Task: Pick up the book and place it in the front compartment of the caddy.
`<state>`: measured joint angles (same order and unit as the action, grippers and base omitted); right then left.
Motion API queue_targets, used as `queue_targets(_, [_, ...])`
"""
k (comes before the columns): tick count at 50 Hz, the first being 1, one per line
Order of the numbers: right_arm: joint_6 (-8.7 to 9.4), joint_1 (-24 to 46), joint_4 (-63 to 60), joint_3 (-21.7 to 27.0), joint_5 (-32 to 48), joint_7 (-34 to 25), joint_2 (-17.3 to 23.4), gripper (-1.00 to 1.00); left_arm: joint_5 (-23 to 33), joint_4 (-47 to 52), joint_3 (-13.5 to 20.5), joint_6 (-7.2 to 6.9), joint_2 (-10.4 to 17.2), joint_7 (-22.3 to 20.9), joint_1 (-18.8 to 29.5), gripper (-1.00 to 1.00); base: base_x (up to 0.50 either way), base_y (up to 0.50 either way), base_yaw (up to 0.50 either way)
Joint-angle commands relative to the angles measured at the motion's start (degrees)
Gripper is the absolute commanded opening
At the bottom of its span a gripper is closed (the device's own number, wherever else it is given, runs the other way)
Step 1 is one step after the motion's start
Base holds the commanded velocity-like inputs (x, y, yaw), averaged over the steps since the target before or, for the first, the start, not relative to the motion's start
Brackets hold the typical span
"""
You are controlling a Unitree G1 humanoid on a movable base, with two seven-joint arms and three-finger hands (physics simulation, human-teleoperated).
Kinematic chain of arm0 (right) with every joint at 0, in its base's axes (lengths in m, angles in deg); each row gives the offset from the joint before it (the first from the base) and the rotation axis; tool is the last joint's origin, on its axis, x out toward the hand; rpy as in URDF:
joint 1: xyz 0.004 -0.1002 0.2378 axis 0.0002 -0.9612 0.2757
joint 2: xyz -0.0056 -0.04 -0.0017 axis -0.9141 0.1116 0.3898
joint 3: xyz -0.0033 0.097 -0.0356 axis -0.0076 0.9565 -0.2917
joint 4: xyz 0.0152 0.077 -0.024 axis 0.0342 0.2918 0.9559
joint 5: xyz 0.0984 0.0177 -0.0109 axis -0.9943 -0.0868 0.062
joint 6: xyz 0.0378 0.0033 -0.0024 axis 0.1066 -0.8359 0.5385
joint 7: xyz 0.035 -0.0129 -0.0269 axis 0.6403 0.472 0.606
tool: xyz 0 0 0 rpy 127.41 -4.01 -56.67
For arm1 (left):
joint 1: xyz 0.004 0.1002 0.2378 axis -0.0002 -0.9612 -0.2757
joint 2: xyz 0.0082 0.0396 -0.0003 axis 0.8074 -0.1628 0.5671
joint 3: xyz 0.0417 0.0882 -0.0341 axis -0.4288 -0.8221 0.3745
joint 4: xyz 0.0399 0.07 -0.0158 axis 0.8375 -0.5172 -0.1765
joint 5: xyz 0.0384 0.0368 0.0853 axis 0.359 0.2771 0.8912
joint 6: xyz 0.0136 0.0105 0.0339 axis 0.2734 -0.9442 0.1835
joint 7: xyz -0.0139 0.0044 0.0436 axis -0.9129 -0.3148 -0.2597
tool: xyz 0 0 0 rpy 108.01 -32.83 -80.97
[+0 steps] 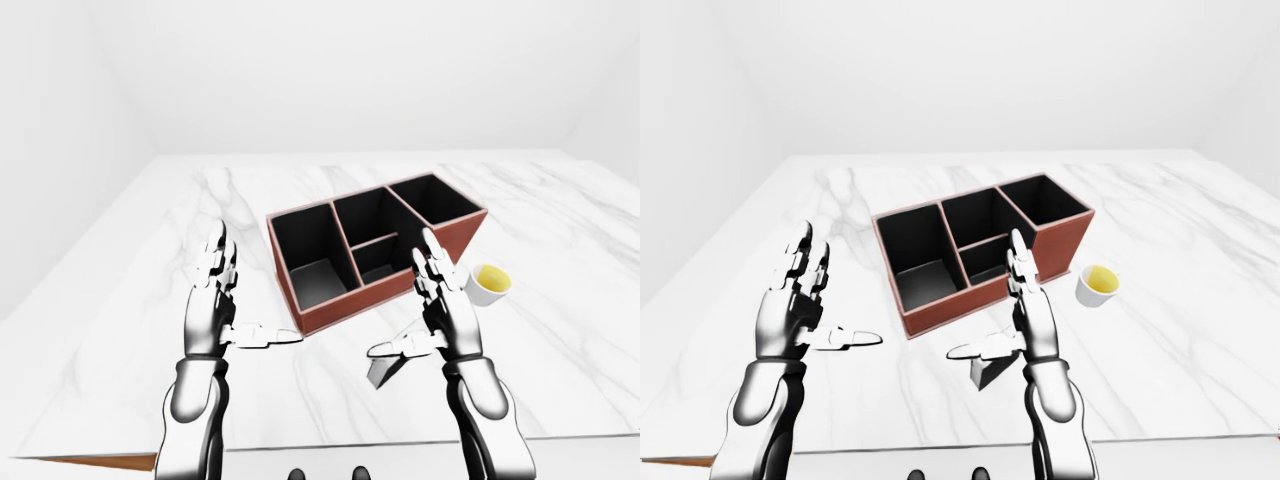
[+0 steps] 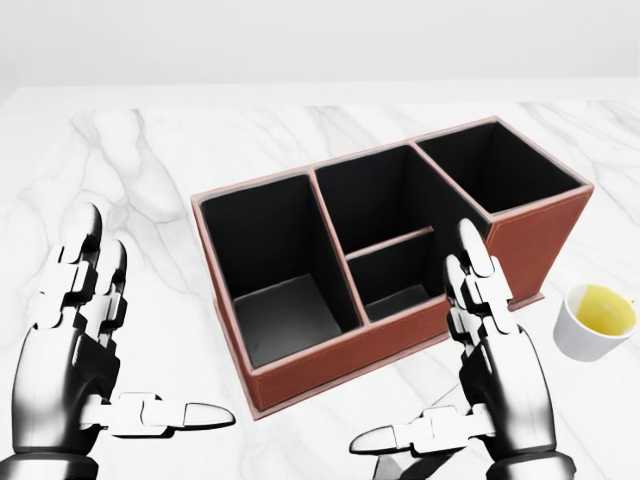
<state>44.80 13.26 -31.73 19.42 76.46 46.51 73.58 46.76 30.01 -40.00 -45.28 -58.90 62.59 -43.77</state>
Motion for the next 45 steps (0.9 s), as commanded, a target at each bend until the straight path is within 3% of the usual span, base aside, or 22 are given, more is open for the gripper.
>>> queue_targets(1, [0.0,-0.46,-1.03,-0.15,-1.34,-0.98,0.08,1.0,0.08,-0.16,-0.17,0.0,0.0,0.02,0.18,1.0,0.5,0.0,0.0])
queue_targets(6, [0.0,0.18,0.83,-0.51,0.31,-0.11,0.18,1.0,-0.03,-0.01,-0.2,0.0,-0.01,-0.06,0.12,1.0,0.48,0.0,0.0])
queue_targets(45, [0.0,-1.88,-2.08,-2.94,1.68,0.7,0.27,1.0,-0.71,1.76,1.36,0.0,0.1,-0.57,-0.02,1.0,0.0,0.0,0.0])
